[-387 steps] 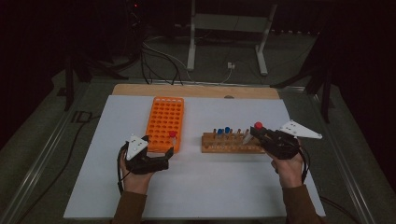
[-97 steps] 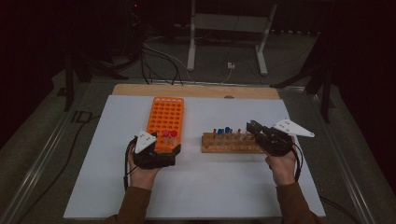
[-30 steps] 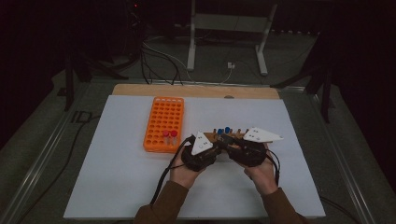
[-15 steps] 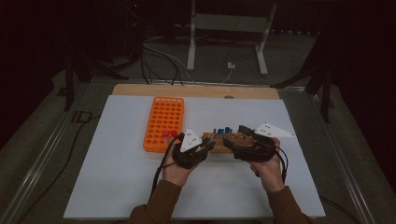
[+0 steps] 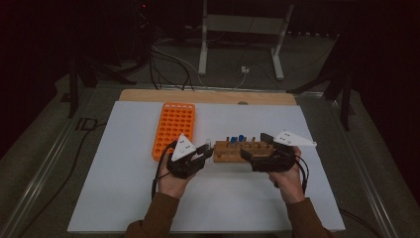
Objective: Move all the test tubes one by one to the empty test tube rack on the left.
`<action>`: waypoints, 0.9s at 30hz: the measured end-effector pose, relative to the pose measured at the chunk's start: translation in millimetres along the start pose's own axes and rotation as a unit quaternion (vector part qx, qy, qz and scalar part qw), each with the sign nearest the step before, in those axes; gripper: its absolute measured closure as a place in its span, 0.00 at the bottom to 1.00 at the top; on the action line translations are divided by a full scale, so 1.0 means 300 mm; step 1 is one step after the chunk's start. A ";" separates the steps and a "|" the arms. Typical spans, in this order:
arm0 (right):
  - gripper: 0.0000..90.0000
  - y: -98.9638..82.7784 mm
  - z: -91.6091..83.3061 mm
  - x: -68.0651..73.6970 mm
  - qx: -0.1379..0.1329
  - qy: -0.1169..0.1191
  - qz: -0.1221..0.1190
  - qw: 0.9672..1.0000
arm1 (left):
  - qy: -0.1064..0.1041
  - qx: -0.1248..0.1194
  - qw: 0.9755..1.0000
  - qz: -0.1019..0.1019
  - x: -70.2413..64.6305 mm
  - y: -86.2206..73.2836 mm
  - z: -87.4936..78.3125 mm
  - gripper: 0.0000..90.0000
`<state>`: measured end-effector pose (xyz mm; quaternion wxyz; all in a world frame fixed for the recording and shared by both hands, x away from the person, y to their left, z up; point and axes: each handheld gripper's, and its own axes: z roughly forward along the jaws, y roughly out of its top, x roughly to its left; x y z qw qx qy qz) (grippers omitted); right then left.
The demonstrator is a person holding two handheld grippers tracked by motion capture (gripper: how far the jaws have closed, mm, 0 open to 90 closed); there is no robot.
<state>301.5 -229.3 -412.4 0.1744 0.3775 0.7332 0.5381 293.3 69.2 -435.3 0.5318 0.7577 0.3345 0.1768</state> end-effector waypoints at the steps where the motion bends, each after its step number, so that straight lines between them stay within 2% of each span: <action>1: 0.00 0.000 0.000 0.000 0.002 -0.002 0.000 1.000 | 0.002 -0.002 1.000 -0.002 0.007 0.000 -0.007 0.85; 9: 0.00 0.001 -0.007 -0.003 0.002 -0.008 -0.003 1.000 | 0.016 -0.013 1.000 -0.013 0.062 -0.002 -0.069 0.85; 17: 0.00 0.001 -0.008 -0.005 0.000 -0.010 -0.002 1.000 | 0.034 -0.016 0.999 -0.035 0.132 -0.017 -0.128 0.85; 22: 0.00 0.001 -0.009 -0.005 -0.001 -0.010 -0.002 1.000 | 0.043 -0.018 0.998 -0.046 0.168 -0.026 -0.153 0.85; 27: 0.00 0.001 -0.011 -0.007 -0.004 -0.010 0.000 1.000 | 0.058 -0.018 0.997 -0.048 0.193 -0.038 -0.168 0.85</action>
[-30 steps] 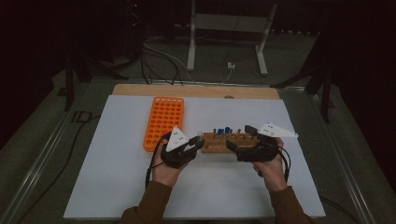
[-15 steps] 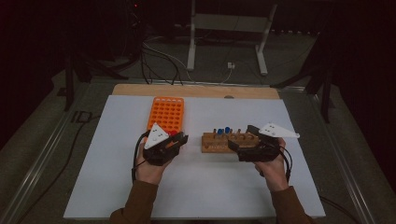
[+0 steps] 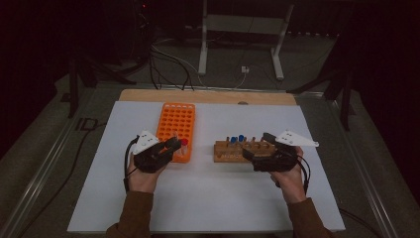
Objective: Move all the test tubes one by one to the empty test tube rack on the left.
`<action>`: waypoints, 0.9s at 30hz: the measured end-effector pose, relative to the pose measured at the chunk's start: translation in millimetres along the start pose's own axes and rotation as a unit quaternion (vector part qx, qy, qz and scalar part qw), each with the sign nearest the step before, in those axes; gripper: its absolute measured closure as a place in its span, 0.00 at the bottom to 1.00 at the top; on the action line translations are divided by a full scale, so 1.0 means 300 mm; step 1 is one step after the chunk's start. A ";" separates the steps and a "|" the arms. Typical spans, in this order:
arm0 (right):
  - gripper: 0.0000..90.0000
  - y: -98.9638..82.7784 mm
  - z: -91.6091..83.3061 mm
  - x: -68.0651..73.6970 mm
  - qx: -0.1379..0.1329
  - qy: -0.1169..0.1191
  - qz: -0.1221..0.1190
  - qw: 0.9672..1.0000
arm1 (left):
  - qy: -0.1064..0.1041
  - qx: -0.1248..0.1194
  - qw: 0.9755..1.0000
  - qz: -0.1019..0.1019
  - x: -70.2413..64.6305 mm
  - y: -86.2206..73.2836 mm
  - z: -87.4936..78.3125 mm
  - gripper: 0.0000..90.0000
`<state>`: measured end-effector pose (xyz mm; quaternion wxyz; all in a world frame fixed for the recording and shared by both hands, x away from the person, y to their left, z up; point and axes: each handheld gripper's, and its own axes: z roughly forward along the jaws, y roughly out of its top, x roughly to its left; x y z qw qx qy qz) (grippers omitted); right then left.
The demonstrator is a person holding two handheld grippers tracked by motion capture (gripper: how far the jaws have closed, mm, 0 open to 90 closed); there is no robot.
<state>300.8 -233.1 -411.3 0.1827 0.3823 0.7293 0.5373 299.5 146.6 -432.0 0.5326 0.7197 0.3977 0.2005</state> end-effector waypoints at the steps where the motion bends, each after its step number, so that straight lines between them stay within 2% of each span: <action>1: 0.00 0.000 0.000 0.000 0.000 0.000 0.000 1.000 | 0.004 -0.001 1.000 -0.001 0.005 -0.002 -0.002 0.85; 5: 0.00 -0.001 0.002 0.002 0.000 0.002 -0.001 1.000 | 0.021 -0.003 1.000 0.000 0.022 -0.013 -0.007 0.85; 10: 0.00 -0.001 0.003 0.003 0.000 0.004 0.000 1.000 | 0.057 -0.019 0.998 0.026 0.026 -0.030 -0.010 0.85; 15: 0.00 -0.001 0.002 0.004 -0.001 0.004 -0.001 1.000 | 0.083 -0.020 0.996 0.023 0.047 -0.055 0.007 0.85; 20: 0.00 -0.002 0.005 0.007 0.002 0.007 -0.003 1.000 | 0.092 -0.014 0.996 0.016 0.067 -0.084 0.037 0.85; 22: 0.00 -0.002 0.006 0.008 0.002 0.008 -0.003 1.000 | 0.090 -0.016 0.996 0.011 0.071 -0.094 0.048 0.85; 27: 0.00 -0.003 0.007 0.007 0.003 0.008 -0.003 1.000 | 0.088 -0.001 0.996 0.006 0.076 -0.117 0.073 0.85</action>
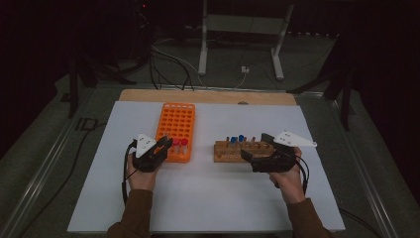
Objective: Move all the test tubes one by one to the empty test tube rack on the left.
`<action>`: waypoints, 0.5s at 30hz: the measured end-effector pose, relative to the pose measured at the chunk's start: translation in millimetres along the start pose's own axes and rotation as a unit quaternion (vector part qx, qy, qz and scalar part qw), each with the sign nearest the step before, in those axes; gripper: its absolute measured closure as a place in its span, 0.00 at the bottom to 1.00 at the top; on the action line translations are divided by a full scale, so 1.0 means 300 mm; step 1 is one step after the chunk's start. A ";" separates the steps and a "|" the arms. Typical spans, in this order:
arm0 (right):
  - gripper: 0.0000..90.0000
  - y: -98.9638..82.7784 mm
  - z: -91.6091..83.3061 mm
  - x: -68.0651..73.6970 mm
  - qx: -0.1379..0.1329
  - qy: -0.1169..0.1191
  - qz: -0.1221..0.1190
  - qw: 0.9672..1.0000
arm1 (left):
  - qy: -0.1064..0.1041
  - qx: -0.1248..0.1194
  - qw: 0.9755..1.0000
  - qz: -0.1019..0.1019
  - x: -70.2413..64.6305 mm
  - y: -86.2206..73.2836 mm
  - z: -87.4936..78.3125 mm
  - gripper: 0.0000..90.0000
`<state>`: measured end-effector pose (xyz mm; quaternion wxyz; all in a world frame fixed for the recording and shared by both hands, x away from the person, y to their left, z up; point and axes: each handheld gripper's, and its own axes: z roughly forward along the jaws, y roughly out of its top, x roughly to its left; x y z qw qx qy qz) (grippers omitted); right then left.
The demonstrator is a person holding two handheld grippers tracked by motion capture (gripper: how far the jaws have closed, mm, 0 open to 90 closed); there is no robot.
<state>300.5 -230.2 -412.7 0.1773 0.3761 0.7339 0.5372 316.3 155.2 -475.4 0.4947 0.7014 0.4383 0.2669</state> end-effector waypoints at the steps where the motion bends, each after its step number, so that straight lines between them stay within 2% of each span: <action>1: 0.00 0.000 0.000 0.000 0.000 0.001 0.001 1.000 | 0.000 0.001 1.000 -0.002 0.000 -0.005 0.004 0.85; 5: 0.00 0.000 -0.002 -0.001 0.000 0.002 0.001 1.000 | 0.001 0.022 1.000 0.004 0.000 -0.024 0.018 0.85; 10: 0.00 0.001 -0.005 -0.003 -0.001 0.004 0.001 1.000 | 0.007 0.058 0.998 0.016 -0.009 -0.051 0.043 0.85; 15: 0.00 0.001 -0.004 -0.002 0.001 0.006 0.000 1.000 | 0.002 0.070 0.997 0.021 -0.005 -0.051 0.043 0.85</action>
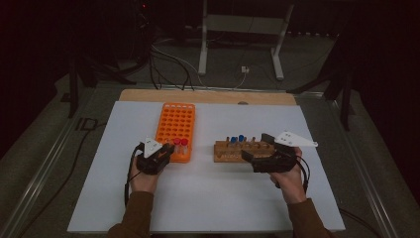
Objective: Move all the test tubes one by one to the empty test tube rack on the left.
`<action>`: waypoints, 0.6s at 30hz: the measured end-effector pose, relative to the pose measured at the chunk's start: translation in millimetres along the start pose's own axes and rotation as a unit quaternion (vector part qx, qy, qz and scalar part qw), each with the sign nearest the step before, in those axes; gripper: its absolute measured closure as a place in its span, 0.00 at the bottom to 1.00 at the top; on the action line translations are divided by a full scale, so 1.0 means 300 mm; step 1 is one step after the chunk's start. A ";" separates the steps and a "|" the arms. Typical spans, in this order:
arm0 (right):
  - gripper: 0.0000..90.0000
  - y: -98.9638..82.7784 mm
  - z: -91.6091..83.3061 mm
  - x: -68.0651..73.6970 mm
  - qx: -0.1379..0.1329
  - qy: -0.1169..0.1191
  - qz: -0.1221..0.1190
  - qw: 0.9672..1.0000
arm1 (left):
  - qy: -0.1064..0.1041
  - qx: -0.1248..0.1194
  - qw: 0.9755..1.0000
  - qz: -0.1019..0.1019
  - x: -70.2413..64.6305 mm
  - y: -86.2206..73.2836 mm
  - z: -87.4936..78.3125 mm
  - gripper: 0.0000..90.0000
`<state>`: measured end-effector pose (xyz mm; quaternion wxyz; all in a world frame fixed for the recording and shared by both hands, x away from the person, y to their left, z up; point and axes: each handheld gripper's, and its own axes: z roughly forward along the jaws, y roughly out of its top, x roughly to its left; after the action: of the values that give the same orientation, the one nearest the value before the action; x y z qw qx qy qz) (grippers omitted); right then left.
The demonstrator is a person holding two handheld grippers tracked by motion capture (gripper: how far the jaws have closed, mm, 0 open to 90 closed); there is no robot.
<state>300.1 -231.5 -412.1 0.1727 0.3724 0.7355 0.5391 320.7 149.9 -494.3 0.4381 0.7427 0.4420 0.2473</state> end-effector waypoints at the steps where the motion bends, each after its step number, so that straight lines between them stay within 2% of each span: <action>1: 0.00 0.000 0.001 0.000 0.001 0.000 0.000 1.000 | -0.001 0.002 1.000 0.000 0.000 0.000 0.001 0.85; 13: 0.00 -0.010 0.013 0.000 0.009 0.002 -0.003 1.000 | -0.003 0.023 1.000 0.001 0.004 -0.006 0.015 0.85; 16: 0.00 -0.012 0.014 -0.002 0.010 0.002 -0.003 1.000 | -0.007 0.022 1.000 -0.009 0.007 -0.006 0.015 0.85; 18: 0.00 -0.012 0.014 -0.003 0.010 0.000 -0.002 1.000 | -0.013 0.019 0.999 -0.024 0.014 -0.008 0.013 0.83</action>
<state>302.3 -229.9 -417.2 0.1698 0.3723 0.7417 0.5314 324.6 152.3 -498.2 0.4351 0.7435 0.4584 0.2186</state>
